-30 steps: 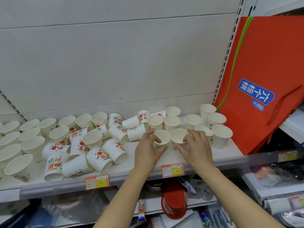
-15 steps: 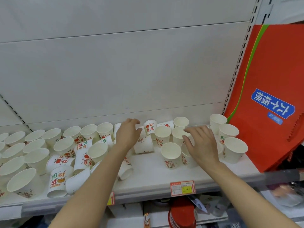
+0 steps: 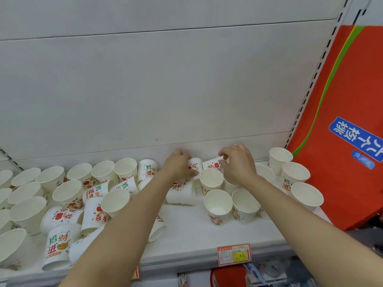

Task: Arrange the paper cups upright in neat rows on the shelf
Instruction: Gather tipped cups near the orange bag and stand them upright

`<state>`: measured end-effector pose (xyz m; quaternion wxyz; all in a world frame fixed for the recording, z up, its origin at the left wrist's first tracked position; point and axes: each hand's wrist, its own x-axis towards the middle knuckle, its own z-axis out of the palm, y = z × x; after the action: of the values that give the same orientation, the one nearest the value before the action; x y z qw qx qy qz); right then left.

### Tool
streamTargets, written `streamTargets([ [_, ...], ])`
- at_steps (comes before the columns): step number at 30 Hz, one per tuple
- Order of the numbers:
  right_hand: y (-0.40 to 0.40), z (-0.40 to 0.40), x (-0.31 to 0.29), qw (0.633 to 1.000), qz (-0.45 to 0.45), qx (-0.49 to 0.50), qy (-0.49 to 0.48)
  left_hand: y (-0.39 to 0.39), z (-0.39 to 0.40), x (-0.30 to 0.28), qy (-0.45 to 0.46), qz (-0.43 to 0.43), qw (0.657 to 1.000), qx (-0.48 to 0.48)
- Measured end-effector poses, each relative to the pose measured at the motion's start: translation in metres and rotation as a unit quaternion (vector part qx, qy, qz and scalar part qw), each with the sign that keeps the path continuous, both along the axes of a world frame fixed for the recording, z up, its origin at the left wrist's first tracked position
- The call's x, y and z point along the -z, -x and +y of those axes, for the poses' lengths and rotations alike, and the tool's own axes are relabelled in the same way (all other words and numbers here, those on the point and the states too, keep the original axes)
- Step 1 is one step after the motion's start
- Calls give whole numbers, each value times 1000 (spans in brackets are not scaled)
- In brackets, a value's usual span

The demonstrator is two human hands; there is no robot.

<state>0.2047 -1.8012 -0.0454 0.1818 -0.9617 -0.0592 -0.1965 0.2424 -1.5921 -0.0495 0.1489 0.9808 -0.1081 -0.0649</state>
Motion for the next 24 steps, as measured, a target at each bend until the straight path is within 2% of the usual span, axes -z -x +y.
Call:
streamTargets([
  [5,-9,-8,2,997,61,1,48,8,-20,0,14,-22,1000,16],
  [11,-18,-16,0,989,88,66,102,6,-17,-10,131,-50,990,-20],
  [15,-16,-10,-4,980,82,101,151,10,-14,-9,115,-108,987,-20],
  [19,-12,-14,-9,984,40,133,114,18,-14,3,86,-164,983,13],
  [24,-8,-26,-10,975,83,155,138,23,-10,5,81,-183,979,29],
])
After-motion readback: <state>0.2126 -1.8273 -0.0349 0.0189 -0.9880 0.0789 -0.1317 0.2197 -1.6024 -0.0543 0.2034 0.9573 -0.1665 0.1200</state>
